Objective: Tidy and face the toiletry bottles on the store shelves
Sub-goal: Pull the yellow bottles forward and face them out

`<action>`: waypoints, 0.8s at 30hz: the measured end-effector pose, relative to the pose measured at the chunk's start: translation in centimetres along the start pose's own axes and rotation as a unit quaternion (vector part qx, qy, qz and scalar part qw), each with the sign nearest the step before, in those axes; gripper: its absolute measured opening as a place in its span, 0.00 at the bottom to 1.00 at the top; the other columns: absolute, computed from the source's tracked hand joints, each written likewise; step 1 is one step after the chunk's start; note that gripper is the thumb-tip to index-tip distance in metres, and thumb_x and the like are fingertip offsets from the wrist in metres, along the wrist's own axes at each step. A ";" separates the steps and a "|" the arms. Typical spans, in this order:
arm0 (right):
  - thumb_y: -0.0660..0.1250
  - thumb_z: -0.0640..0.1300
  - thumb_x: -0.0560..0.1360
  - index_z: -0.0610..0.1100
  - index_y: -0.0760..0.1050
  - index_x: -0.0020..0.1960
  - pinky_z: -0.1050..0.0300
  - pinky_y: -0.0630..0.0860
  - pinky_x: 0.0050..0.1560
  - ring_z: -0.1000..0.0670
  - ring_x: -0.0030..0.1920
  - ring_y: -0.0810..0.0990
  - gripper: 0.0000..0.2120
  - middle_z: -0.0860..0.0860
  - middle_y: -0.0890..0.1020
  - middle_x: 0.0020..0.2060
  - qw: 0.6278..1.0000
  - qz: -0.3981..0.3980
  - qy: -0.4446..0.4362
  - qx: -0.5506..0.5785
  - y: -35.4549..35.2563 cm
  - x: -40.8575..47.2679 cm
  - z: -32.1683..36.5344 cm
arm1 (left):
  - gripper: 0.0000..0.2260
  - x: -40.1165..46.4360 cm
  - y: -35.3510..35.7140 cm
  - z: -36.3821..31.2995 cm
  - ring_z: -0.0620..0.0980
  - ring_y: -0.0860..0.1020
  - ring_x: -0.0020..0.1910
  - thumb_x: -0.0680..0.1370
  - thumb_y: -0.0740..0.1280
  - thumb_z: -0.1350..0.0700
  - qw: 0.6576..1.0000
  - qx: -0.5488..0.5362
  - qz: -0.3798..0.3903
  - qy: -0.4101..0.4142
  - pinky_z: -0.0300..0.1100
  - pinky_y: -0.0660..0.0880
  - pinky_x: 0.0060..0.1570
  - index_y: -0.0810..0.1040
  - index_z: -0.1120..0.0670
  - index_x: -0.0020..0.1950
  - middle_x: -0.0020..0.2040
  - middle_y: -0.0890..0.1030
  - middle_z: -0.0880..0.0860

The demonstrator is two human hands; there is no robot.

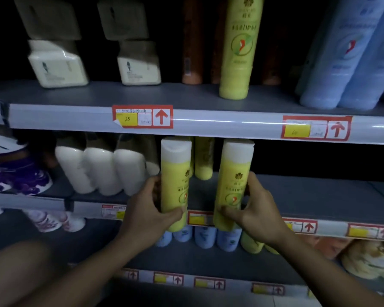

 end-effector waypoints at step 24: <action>0.82 0.50 0.69 0.42 0.86 0.48 0.54 0.82 0.50 0.51 0.48 0.87 0.14 0.50 0.87 0.42 0.986 -0.090 0.117 -0.079 -0.3 9.3 -5.4 | 0.24 8.4 2.0 3.3 0.40 0.82 0.46 0.67 0.83 0.50 0.995 0.028 -0.097 -0.004 0.50 0.83 0.45 0.73 0.48 0.54 0.48 0.81 0.41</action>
Point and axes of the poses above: each hand's wrist, its own x-axis towards the middle knuckle, its own y-axis out of the palm, z = x × y, the point moved 5 cm from there along x, towards the middle knuckle
